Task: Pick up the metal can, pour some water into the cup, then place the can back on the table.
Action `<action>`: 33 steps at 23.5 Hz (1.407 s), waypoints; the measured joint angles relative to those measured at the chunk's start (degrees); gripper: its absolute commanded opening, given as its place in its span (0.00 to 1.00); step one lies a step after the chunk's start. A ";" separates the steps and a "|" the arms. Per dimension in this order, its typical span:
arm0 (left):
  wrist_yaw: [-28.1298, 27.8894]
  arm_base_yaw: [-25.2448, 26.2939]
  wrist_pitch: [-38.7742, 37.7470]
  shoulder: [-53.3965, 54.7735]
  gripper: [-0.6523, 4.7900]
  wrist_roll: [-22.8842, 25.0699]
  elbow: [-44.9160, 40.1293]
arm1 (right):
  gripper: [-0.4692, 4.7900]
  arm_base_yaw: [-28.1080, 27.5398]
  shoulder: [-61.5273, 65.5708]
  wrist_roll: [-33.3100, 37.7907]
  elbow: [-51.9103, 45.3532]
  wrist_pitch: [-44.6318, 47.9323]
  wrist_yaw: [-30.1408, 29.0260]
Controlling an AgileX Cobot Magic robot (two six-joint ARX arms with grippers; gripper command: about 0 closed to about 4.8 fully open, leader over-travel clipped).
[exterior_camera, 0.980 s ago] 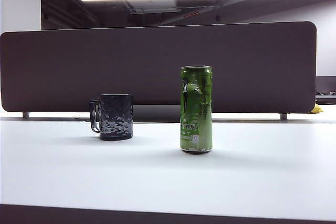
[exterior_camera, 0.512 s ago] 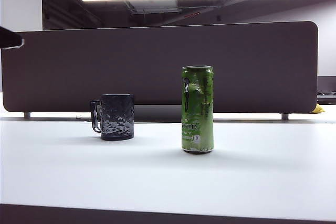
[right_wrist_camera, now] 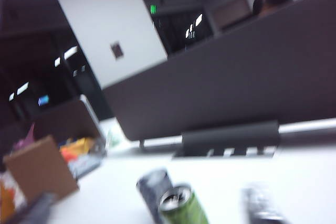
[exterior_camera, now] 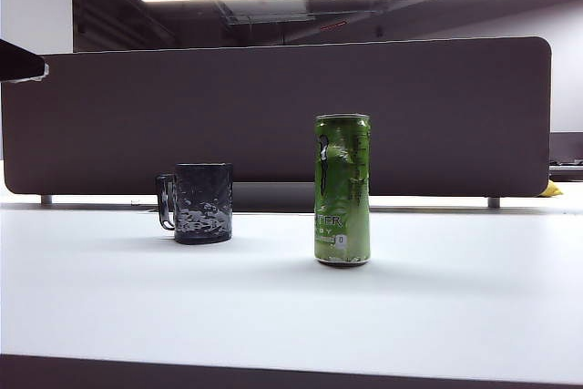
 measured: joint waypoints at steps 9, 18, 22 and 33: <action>0.02 0.00 0.00 0.00 0.11 0.00 0.02 | 1.00 29.51 31.82 -21.86 0.02 18.23 32.89; 0.07 0.00 -0.02 -0.02 0.11 0.00 0.00 | 1.00 29.92 75.89 -21.03 10.29 44.33 30.91; -0.04 0.00 -0.02 -0.02 0.11 0.00 0.00 | 1.00 29.92 85.53 -19.69 15.89 48.33 29.81; -0.04 0.00 0.00 -0.02 0.11 0.00 0.02 | 1.00 29.77 94.49 -19.23 22.86 49.09 29.68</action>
